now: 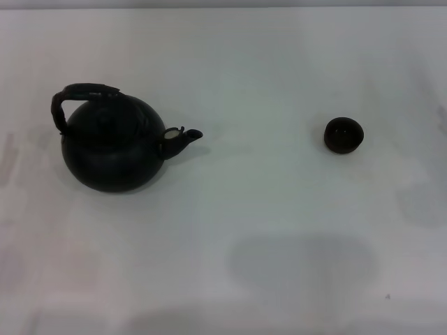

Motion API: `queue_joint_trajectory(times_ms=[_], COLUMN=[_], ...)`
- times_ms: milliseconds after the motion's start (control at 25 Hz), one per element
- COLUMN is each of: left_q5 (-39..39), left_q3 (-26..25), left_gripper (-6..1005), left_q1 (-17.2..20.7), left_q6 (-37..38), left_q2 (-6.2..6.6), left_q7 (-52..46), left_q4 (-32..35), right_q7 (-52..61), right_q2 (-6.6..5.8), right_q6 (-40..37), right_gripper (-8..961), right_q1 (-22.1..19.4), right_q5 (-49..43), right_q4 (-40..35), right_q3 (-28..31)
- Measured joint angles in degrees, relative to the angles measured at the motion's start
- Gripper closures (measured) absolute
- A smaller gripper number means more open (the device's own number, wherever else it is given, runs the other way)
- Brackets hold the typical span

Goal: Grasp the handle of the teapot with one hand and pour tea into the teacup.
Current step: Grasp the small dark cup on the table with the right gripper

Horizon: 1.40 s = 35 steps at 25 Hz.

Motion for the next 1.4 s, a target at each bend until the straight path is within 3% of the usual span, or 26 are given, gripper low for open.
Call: queue_joint_trajectory(times_ms=[1400], left_q5=[-0.02], left_q3=[0.07], left_gripper=[152], left_q1=[-4.52], left_q6=[3.39], left_q2=[-0.20], left_q7=[0.05], left_q4=[-1.71], right_q7=[-2.04], right_q2=[0.09], right_q6=[-0.90], right_gripper=[121], right_q1=[1.22], right_q5=[1.54], right_q4=[-0.20], right_q3=[0.10])
